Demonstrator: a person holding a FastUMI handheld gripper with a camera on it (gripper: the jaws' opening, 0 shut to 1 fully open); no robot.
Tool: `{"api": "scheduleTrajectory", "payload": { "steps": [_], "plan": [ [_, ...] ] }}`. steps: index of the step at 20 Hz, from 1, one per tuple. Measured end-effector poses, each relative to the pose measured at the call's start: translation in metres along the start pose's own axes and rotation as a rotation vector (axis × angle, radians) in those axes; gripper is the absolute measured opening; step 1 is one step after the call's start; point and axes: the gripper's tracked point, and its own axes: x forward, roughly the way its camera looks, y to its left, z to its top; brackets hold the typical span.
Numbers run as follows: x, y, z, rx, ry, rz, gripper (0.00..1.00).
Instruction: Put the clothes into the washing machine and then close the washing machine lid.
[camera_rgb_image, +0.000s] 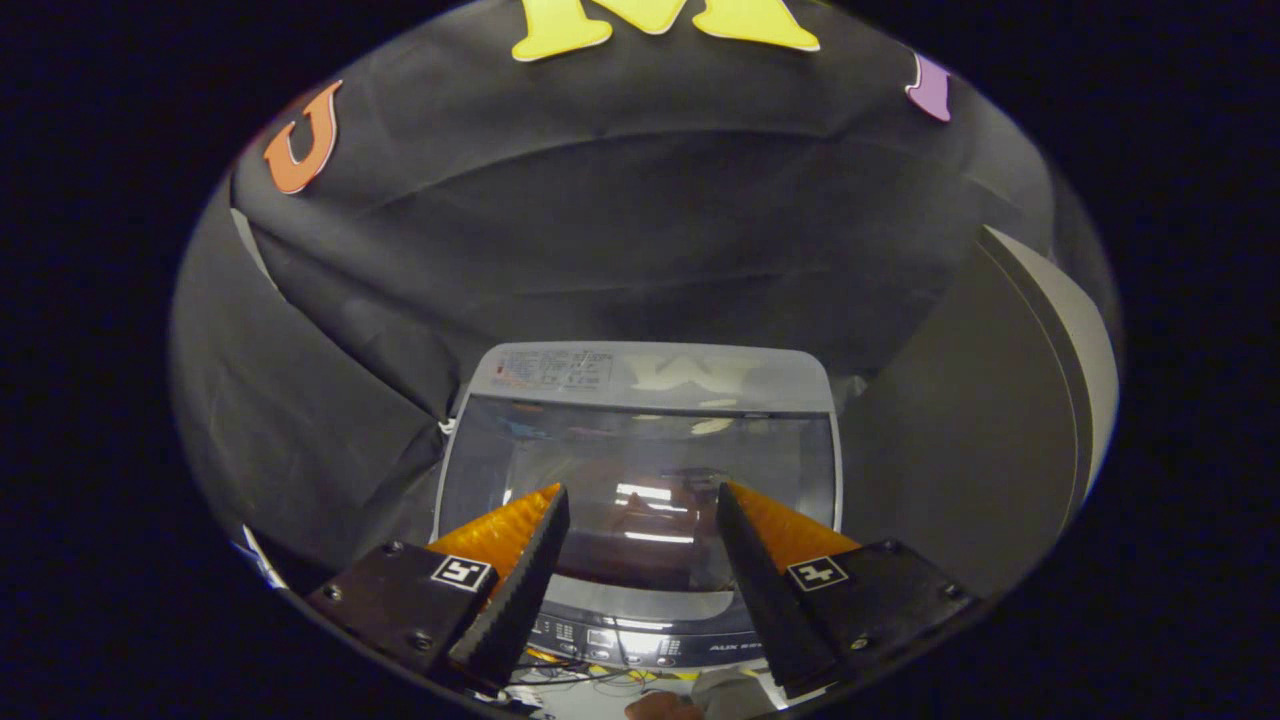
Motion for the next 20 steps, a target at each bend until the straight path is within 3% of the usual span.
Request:
{"api": "scheduleTrajectory", "payload": {
  "steps": [12, 20],
  "plan": [
    [0.002, -0.001, 0.0, -0.018, -0.024, -0.022, 0.93],
    [0.0, 0.002, 0.008, -0.05, -0.119, -0.003, 0.93]
  ]
}}
